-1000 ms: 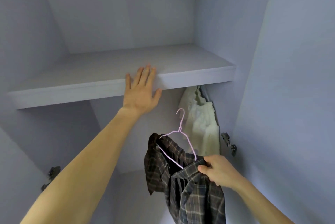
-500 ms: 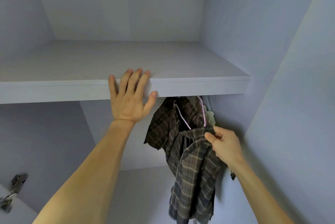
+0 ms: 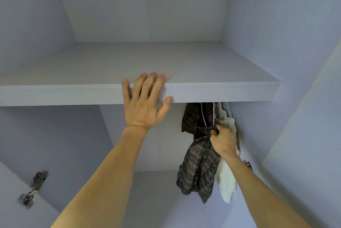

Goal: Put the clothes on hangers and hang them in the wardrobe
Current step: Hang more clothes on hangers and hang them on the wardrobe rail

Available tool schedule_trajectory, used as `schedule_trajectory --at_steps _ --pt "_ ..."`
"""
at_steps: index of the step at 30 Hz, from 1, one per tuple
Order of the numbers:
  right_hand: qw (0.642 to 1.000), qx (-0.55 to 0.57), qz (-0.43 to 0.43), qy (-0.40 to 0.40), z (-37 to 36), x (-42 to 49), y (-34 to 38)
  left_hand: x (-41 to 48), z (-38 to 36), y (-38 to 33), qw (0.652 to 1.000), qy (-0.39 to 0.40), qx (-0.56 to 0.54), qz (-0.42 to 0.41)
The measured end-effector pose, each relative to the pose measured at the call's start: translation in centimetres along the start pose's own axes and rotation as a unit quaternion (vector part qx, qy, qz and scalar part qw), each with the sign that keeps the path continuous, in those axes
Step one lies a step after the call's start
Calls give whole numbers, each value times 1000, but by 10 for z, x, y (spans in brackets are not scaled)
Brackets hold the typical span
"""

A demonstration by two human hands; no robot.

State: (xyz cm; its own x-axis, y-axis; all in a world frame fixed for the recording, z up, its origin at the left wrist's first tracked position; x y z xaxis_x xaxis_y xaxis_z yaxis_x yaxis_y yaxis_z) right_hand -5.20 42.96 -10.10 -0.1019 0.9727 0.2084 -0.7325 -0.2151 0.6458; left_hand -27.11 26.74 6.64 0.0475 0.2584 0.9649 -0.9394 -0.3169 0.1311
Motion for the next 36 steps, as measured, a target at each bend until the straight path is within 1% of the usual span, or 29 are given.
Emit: schedule_trajectory --at_steps 3,6,8,12,17,19,22,24,26,28,30,31,34,36 --pt "999 -29 -10 -14 4 3 -13 -1 -2 0 1000 4 0 -1" --pt "997 -34 -60 -38 17 17 -28 -2 -4 1 1000 10 -3 -1" --pt "995 -54 -73 -45 21 25 -37 -3 -4 1 1000 12 1 -1" --pt "994 -68 -72 -37 10 27 -41 -2 -4 2 1000 4 5 0" --pt "995 -61 -50 -55 5 22 -44 -3 -5 1 1000 11 7 3" --pt "996 -51 -50 -51 8 10 -46 -4 -5 1 999 34 3 5" --pt "998 -1 -47 -39 11 -24 -44 -4 -5 0 995 97 -15 17" --pt "999 27 -18 -18 9 -50 -34 -4 2 -2 989 135 -39 35" --pt "997 69 22 21 8 -74 -15 -11 16 -4 981 169 -69 66" --pt "990 108 72 57 9 -102 11 -44 38 -1 967 214 -94 101" --pt "978 119 149 79 8 -139 43 -104 69 12 947 264 -106 149" --pt "970 121 188 92 6 -162 61 -140 89 22 932 295 -107 183" --pt "932 118 304 156 -12 -241 114 -257 168 58 861 398 -77 309" --pt "893 105 375 223 -35 -306 145 -323 243 81 818 431 -26 379"
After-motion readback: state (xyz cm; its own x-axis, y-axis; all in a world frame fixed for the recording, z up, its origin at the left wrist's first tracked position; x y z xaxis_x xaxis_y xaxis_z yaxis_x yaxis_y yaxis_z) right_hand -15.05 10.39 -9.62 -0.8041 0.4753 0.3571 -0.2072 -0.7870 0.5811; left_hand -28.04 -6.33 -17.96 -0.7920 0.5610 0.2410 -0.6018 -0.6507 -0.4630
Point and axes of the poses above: each hand's wrist, its own x-axis towards the middle knuckle, its own z-axis out of the back of the hand, y = z × x, the point moved 9 cm from there along x, towards the middle knuckle, and after that the axes turned 5 degrees about -y, right-handed, at the moved point
